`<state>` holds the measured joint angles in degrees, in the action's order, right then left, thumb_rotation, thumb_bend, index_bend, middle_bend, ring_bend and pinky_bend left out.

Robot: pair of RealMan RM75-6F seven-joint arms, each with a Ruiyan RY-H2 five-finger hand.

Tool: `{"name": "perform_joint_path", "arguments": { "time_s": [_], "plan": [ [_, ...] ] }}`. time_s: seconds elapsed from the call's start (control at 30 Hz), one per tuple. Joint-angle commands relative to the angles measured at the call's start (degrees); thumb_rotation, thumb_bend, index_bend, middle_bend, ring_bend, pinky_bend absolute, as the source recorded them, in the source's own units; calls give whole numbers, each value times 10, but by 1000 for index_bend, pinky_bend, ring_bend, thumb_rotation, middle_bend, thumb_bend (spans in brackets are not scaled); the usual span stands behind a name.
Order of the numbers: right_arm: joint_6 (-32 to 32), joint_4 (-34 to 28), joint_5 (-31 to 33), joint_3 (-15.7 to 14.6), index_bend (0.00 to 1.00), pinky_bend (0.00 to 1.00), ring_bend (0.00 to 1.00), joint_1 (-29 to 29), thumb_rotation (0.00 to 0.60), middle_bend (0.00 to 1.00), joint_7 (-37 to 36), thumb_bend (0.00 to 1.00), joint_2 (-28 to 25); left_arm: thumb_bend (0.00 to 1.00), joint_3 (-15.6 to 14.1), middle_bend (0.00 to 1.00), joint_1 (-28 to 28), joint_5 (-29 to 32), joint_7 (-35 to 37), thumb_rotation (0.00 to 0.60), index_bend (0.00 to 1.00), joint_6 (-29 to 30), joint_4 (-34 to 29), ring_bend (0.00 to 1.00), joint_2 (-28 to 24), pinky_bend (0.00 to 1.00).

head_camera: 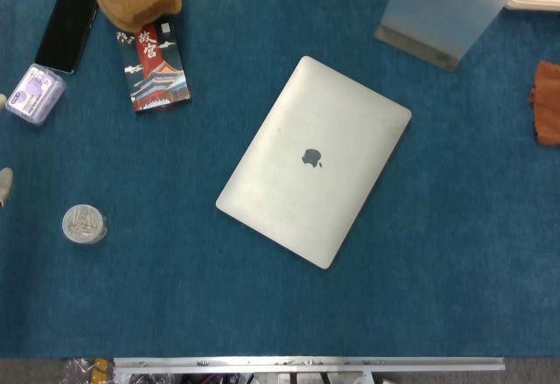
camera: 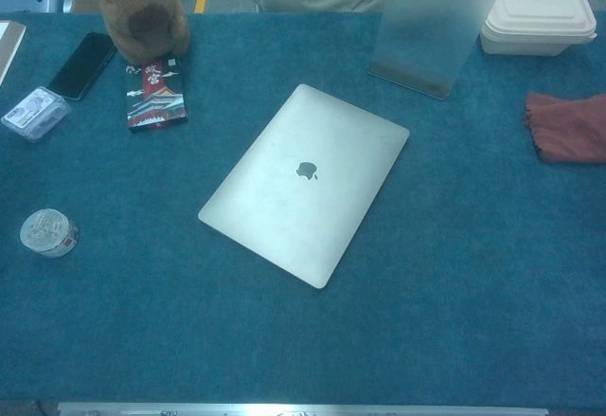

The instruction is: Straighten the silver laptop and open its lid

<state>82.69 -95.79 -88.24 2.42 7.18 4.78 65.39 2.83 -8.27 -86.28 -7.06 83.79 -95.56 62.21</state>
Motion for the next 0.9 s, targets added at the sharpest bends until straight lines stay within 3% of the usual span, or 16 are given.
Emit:
{"name": "perform_joint_path", "arguments": {
  "time_s": [0.03, 0.57, 0.9],
  "plan": [
    [1, 1, 1, 0, 159, 226, 108, -1, 600, 186, -1, 9, 0, 339, 0, 144, -1, 0, -1, 600, 126, 0, -1, 99, 0, 87],
    [-2, -14, -31, -2, 159, 226, 108, 11, 600, 186, -16, 8, -11, 339, 1, 144, -5, -8, 3, 600, 126, -2, 3, 99, -4, 87],
    [-100, -40, -119, -15, 159, 226, 95, 98, 600, 178, -16, 8, -5, 339, 0, 144, -1, -18, 10, 600, 126, 10, -6, 99, -15, 87]
  ]
}}
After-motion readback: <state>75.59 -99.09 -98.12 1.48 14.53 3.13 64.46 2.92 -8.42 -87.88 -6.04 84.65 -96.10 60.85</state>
